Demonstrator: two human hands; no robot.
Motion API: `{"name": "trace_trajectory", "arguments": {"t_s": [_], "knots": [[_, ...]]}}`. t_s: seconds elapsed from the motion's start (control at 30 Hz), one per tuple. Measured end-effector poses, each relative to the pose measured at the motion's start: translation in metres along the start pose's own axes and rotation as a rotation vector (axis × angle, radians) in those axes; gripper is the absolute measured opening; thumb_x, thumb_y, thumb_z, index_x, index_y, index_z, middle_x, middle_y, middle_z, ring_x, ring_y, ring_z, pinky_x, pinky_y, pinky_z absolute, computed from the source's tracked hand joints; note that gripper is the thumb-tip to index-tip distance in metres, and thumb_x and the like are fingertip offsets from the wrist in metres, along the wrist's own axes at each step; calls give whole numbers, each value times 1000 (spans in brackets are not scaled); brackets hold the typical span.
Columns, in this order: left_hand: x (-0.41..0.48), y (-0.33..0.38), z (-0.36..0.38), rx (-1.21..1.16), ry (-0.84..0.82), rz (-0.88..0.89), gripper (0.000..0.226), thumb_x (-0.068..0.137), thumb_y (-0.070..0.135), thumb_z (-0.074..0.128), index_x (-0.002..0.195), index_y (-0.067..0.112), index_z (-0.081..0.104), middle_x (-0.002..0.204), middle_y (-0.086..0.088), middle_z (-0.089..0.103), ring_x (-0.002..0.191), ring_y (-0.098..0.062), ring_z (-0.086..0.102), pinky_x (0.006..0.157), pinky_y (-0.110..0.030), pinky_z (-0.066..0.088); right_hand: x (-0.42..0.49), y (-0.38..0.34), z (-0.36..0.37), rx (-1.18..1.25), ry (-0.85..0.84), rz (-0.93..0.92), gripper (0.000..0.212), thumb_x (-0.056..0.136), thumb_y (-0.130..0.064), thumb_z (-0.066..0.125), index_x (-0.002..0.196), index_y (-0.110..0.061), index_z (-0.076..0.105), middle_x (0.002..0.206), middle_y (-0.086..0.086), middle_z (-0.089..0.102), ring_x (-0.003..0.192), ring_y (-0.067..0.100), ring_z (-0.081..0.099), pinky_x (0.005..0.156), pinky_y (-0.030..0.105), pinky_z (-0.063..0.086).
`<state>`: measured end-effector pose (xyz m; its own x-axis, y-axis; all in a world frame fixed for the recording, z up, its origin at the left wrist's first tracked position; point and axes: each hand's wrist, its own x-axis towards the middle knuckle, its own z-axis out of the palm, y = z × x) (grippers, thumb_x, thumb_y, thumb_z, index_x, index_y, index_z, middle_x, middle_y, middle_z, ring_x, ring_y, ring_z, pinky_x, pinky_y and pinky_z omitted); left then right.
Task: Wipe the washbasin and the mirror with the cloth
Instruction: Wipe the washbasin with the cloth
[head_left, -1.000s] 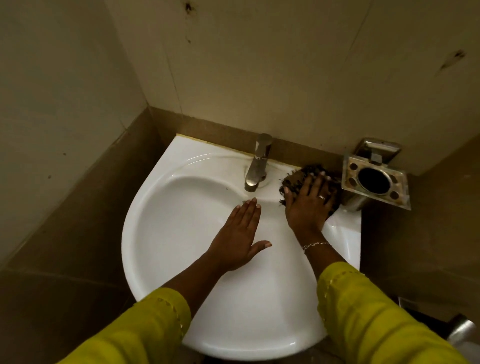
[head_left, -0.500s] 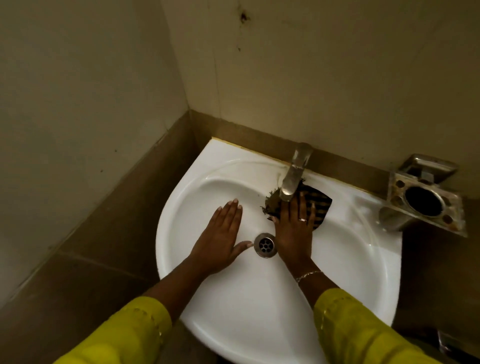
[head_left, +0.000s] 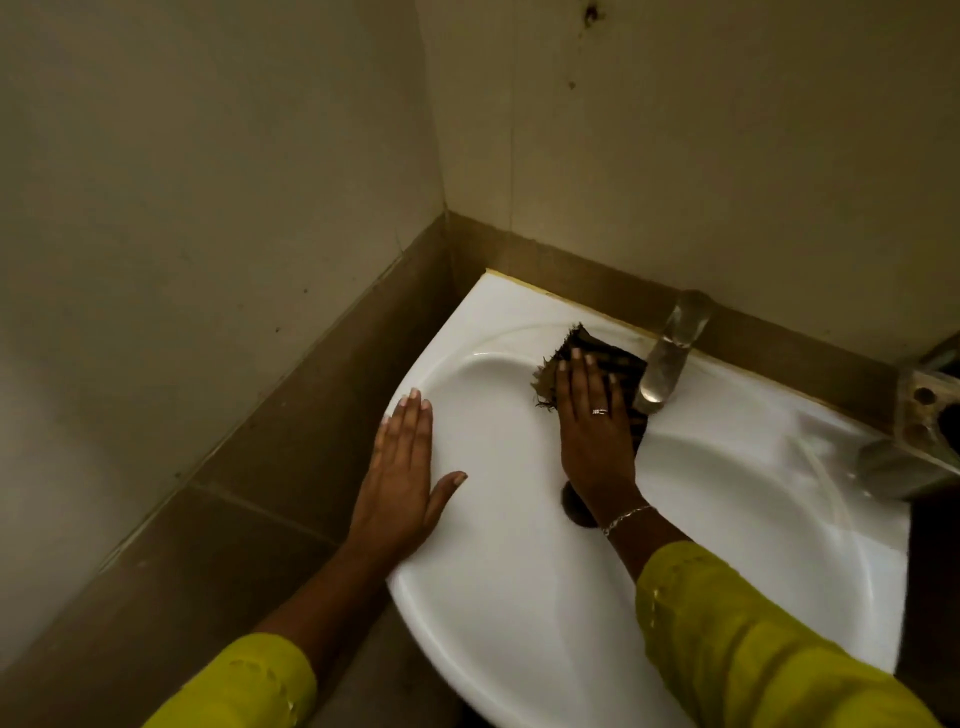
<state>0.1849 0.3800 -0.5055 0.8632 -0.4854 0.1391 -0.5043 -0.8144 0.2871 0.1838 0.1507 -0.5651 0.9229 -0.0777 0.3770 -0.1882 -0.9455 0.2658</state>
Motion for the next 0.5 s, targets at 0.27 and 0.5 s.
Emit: {"name": "trace_trajectory", "arguments": {"t_s": [0.27, 0.5], "knots": [[1, -7, 11, -121, 75, -35, 78, 92, 59, 16, 142, -1, 15, 150, -14, 12, 139, -18, 5, 114, -29, -2, 35, -37, 15, 208, 70, -223, 57, 90, -11, 33, 144, -5, 20, 149, 15, 32, 139, 27, 18, 115, 41, 3], [0, -8, 12, -237, 119, -60, 79, 90, 61, 12, 143, 3, 9, 152, -9, 7, 141, -11, 0, 115, -28, -2, 38, -83, 17, 425, -26, -375, 56, 99, -37, 6, 141, -2, 22, 143, 20, 40, 135, 31, 21, 111, 43, 13]]}}
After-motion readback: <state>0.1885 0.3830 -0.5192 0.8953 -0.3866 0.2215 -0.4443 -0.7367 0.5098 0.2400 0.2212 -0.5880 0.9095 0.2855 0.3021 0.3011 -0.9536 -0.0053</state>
